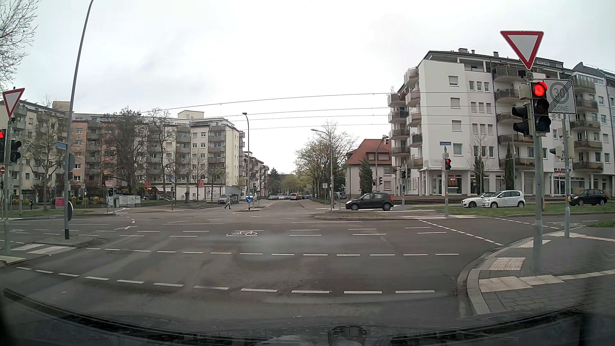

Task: Follow the waypoints while adhering to traffic rules and regulations

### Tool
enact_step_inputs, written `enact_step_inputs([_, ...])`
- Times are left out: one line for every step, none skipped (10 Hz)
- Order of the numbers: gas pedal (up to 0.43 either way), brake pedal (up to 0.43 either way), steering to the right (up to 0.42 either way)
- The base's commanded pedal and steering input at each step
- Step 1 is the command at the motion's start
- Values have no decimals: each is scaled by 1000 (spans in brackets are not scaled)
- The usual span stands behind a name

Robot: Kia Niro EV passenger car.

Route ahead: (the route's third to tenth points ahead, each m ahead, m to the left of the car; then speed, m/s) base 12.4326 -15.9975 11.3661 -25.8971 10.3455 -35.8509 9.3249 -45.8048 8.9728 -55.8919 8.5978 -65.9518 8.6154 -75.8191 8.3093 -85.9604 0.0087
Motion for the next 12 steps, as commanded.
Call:
enact_step_inputs([0, 256, -83])
enact_step_inputs([0, 256, -83])
enact_step_inputs([0, 256, -83])
enact_step_inputs([0, 256, -83])
enact_step_inputs([0, 256, -84])
enact_step_inputs([0, 256, -84])
enact_step_inputs([0, 256, -83])
enact_step_inputs([0, 256, -84])
enact_step_inputs([0, 256, -84])
enact_step_inputs([0, 256, -84])
enact_step_inputs([0, 250, -84])
enact_step_inputs([0, 256, -84])
